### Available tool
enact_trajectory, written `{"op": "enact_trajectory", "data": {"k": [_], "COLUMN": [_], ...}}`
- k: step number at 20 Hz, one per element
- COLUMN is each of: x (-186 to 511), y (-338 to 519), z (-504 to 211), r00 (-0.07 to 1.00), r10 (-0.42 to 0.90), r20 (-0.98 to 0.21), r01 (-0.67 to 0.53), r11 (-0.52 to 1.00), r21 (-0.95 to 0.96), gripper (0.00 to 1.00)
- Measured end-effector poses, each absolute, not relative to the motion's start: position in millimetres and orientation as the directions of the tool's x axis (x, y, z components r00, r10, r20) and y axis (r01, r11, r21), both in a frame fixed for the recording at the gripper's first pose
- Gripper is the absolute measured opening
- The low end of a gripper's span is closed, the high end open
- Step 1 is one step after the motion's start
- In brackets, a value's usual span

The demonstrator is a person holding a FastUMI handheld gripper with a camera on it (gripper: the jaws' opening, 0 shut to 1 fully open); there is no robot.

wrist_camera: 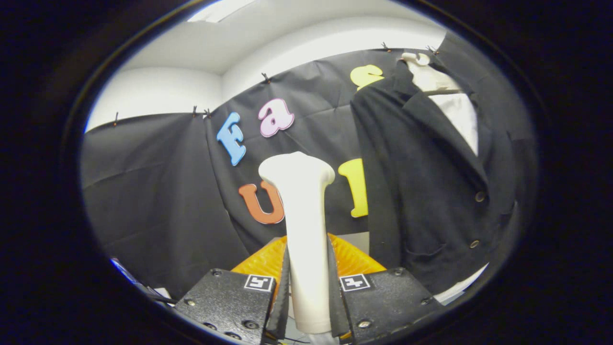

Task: Iron the clothes twice with a garment steamer, once on the left side and once on the right side.

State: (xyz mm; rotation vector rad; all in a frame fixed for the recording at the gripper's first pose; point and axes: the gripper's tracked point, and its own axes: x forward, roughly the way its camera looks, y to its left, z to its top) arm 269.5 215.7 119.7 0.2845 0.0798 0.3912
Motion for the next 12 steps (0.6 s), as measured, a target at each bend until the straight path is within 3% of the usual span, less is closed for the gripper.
{"op": "enact_trajectory", "data": {"k": [7,12], "x": [200.1,190.3], "y": [138.2,82.0], "z": [136.3,170.1], "r00": [0.955,0.978], "r10": [0.294,0.187], "r20": [0.035,0.094], "r01": [-0.289,-0.208], "r11": [0.900,0.919], "r21": [0.327,0.334], "gripper": [0.37,0.37]}}
